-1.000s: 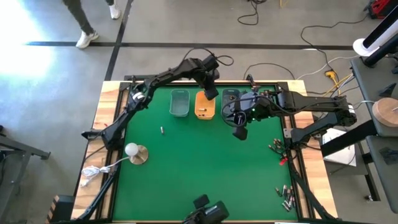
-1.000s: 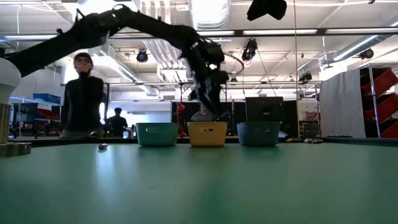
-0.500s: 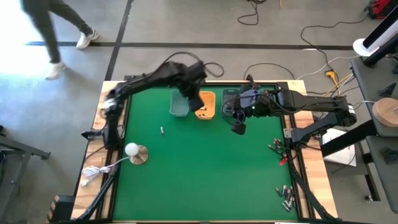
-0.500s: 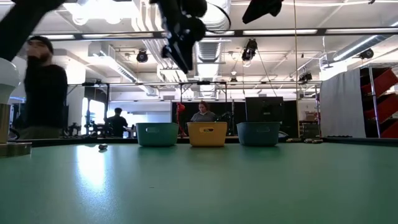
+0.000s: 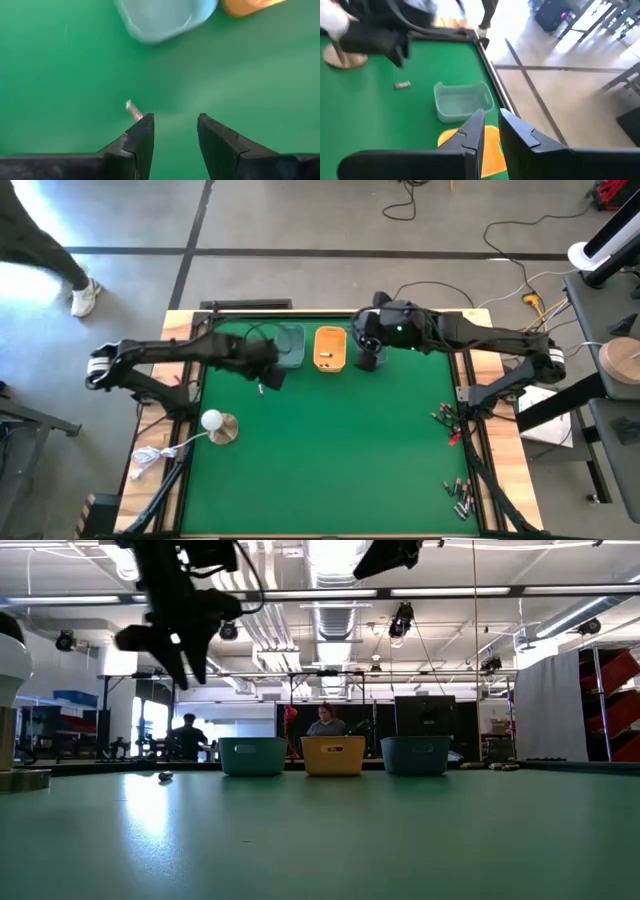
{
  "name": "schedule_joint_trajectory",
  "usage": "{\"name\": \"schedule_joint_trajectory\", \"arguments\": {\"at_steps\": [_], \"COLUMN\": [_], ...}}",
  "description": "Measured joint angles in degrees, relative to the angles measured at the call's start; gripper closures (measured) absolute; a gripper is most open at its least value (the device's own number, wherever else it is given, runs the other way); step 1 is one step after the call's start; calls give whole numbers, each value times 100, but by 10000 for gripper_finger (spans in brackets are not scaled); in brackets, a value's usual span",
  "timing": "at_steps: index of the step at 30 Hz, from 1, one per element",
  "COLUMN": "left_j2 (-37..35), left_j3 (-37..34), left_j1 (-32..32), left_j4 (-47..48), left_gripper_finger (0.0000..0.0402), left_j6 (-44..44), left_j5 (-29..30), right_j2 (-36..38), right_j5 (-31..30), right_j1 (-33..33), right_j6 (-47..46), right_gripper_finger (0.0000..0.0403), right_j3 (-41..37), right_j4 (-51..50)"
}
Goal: Sort batteries
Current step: Put the silver battery into the yellow bin
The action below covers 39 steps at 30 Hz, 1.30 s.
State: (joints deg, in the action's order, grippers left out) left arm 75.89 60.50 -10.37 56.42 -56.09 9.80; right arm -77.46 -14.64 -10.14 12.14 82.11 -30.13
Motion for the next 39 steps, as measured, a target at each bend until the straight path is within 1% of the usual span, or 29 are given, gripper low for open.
{"name": "schedule_joint_trajectory", "arguments": {"at_steps": [3,6,12,17,21,24,27,31,36,39], "left_j2": [-300,-389,-228,-93,180,417,631,991,1438,1530], "left_j3": [-481,-788,-1257,-1680,-1895,-1990,-2027,-2044,-1962,-1852], "left_j1": [307,473,473,414,400,383,358,354,356,350], "left_j4": [-33,-50,-304,-1214,-1484,-1503,-1753,-2271,-2251,-2247], "left_gripper_finger": [271,271,271,271,271,271,271,271,273,291], "left_j6": [-793,-1295,-1664,-1837,-1953,-1977,-1927,-1789,-1686,-1330], "left_j5": [25,194,221,127,243,447,575,578,589,496], "right_j2": [-155,-296,-485,-497,-478,-473,-473,-473,-473,-473], "right_j5": [0,-1,5,9,9,10,16,18,21,20], "right_j1": [-75,-91,-88,-88,-88,-88,-88,-88,-88,-88], "right_j6": [35,35,-203,-317,-319,-318,-319,-319,-426,-466], "right_gripper_finger": [352,340,294,258,241,234,230,231,239,244], "right_j3": [-1,-1,-1,-1,-1,-1,-1,1,6,6], "right_j4": [60,30,12,-131,-136,-140,-145,-147,-296,-428]}}
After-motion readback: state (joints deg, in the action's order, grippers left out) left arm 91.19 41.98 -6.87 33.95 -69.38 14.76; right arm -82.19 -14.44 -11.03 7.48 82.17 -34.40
